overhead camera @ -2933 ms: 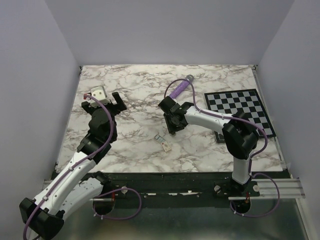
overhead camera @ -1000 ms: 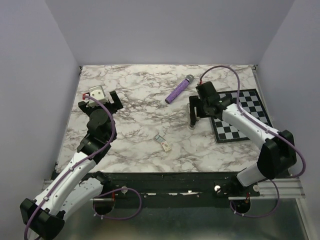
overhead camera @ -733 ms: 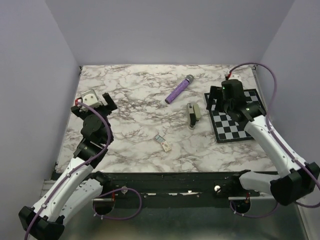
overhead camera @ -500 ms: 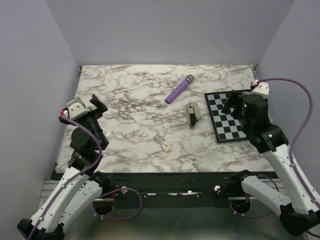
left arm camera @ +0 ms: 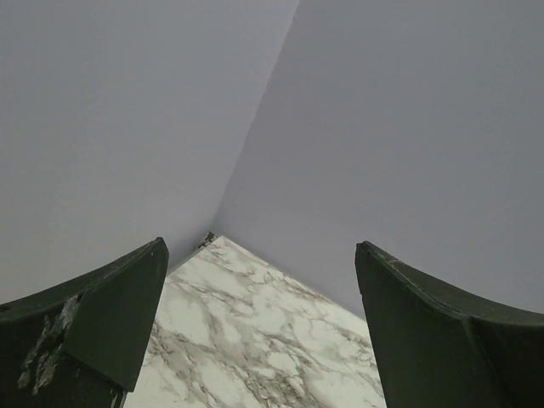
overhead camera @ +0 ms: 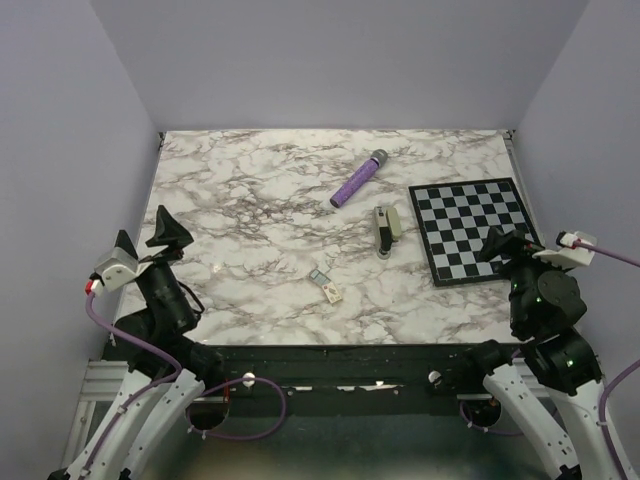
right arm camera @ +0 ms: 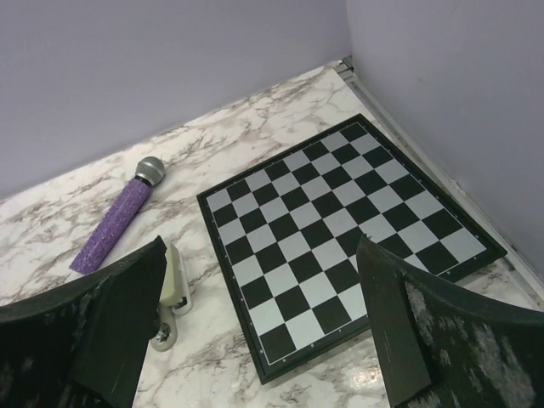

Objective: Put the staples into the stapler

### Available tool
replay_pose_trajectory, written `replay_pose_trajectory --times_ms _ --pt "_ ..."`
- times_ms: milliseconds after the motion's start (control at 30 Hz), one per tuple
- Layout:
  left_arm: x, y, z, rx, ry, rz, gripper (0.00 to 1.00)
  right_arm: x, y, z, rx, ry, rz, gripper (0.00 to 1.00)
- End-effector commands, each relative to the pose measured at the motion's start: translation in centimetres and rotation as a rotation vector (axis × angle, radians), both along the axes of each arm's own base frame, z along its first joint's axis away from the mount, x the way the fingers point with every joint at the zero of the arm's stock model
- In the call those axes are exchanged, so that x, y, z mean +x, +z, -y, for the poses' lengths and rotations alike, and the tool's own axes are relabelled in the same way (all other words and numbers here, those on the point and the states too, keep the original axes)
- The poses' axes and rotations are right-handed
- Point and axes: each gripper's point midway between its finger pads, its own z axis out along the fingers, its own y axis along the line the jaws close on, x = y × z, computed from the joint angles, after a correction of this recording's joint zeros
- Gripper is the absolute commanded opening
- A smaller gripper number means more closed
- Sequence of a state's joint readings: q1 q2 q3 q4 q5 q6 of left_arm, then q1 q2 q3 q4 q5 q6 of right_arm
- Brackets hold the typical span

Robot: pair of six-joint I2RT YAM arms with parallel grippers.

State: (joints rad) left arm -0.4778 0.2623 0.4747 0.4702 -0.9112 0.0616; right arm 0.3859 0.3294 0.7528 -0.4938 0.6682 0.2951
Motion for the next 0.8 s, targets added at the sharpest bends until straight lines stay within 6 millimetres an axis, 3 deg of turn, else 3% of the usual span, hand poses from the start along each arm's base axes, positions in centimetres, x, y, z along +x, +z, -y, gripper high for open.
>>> replay_pose_trajectory --times_ms 0,267,767 --pt "-0.7 1.2 0.3 0.032 -0.028 0.074 0.99 -0.5 0.5 0.7 -0.026 -0.02 0.046 1.0" --pt "1.5 0.6 2.0 0.081 -0.08 0.003 0.99 0.0 0.3 0.3 -0.067 0.011 0.067 1.0" --pt "2.7 0.4 3.6 0.116 -0.149 -0.046 0.99 -0.8 1.5 -0.6 -0.062 0.087 0.168 1.0"
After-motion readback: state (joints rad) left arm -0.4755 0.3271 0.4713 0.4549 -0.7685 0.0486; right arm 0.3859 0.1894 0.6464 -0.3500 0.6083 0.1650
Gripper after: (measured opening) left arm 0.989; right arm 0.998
